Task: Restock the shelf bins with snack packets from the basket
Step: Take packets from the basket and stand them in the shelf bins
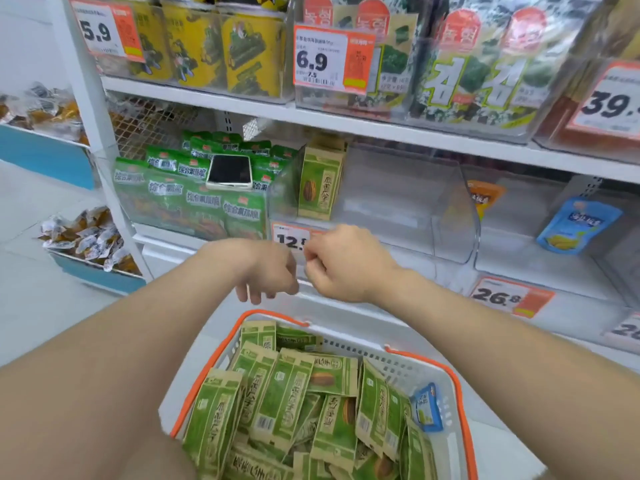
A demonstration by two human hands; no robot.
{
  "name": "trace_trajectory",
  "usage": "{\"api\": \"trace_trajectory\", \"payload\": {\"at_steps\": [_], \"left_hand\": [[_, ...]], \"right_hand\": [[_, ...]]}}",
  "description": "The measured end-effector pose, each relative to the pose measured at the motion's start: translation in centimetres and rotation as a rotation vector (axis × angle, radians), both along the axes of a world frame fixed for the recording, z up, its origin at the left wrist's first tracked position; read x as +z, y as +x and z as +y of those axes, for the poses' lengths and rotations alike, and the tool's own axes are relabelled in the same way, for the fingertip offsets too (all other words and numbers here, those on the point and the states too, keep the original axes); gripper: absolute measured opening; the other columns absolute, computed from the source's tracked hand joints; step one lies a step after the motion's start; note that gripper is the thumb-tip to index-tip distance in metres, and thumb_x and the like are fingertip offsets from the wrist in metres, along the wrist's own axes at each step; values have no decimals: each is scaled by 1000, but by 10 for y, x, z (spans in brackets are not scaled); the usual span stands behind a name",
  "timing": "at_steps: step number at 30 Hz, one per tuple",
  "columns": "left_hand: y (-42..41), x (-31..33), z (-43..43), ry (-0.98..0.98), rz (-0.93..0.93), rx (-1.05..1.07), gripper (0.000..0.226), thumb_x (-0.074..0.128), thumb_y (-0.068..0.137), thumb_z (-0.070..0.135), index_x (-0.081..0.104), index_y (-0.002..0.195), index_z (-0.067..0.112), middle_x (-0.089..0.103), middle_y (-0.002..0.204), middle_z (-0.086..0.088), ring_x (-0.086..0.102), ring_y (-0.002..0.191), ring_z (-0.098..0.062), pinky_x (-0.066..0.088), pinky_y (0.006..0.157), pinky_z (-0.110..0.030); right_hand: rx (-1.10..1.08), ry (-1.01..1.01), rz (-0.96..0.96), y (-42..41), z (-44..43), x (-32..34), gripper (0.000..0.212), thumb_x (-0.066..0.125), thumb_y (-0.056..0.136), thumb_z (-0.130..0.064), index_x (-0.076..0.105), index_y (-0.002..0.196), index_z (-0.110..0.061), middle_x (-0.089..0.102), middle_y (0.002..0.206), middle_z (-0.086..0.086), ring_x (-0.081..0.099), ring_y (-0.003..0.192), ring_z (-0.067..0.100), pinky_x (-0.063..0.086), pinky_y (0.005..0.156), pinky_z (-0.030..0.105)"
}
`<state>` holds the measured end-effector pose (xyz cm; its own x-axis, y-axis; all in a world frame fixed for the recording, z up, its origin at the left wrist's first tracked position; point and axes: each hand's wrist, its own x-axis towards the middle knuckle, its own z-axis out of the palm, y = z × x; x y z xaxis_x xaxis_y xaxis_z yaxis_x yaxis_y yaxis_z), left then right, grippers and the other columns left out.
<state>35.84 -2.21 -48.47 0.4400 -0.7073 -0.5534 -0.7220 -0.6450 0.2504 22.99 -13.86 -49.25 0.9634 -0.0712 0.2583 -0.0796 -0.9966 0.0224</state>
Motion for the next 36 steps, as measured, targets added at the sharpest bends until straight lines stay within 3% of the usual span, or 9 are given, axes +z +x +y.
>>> {"api": "trace_trajectory", "payload": {"at_steps": [6,9,13,18,21,25,30,33,36], "left_hand": [[-20,-6,11,201,-54,-140,28,54,104,40,64,125,23,74,110,0,78,91,-19,61,93,-42],[-20,-9,13,111,-73,-169,28,53,105,41,65,122,22,74,108,0,78,86,-17,59,97,-45],[-18,-15,14,159,-109,-209,28,52,104,42,66,120,23,74,105,4,78,84,-14,58,94,-41],[-17,-18,10,181,-117,-230,33,49,106,41,65,125,19,73,110,4,78,88,-15,55,79,-32],[-14,-16,7,165,-114,-249,32,49,107,42,64,126,21,73,110,3,78,86,-15,56,95,-41],[-13,-15,4,169,-104,-267,31,48,107,42,63,127,24,73,110,3,77,84,-12,59,96,-46],[-14,-16,0,164,-97,-264,30,46,108,34,61,132,26,72,115,3,77,86,-11,58,98,-46],[-14,-17,-1,167,-98,-268,32,49,106,21,61,135,25,70,107,6,76,88,-9,61,94,-45],[-13,-14,1,248,-167,-325,42,66,95,18,64,136,27,70,115,6,71,99,-12,61,94,-44]], "right_hand": [[6,-122,835,-12,36,-73,20,60,92,-17,48,77,-16,50,81,2,53,64,21,48,57,31],[133,-180,842,-10,51,-125,11,64,93,-11,62,103,-12,57,87,3,59,70,21,55,61,37],[208,-101,820,-7,55,-191,85,67,89,-4,21,158,-23,49,141,16,60,114,35,59,83,49],[44,140,856,-6,50,-214,127,84,81,-20,-15,160,-33,-5,171,14,40,142,45,54,102,51],[36,78,818,-3,48,-210,143,90,73,-49,-22,160,-28,31,161,20,40,139,42,40,114,56],[175,67,757,-1,39,-208,119,77,77,-69,3,160,-27,62,126,14,60,107,31,53,97,50],[307,74,696,-2,36,-190,33,49,106,-48,59,117,-18,66,97,3,63,84,23,57,80,43],[303,37,569,4,34,-175,29,47,109,-31,56,82,-24,62,79,-1,61,75,27,53,73,40],[232,77,552,9,26,-147,33,47,109,-29,53,77,-22,60,75,2,58,75,30,50,72,40]]}}
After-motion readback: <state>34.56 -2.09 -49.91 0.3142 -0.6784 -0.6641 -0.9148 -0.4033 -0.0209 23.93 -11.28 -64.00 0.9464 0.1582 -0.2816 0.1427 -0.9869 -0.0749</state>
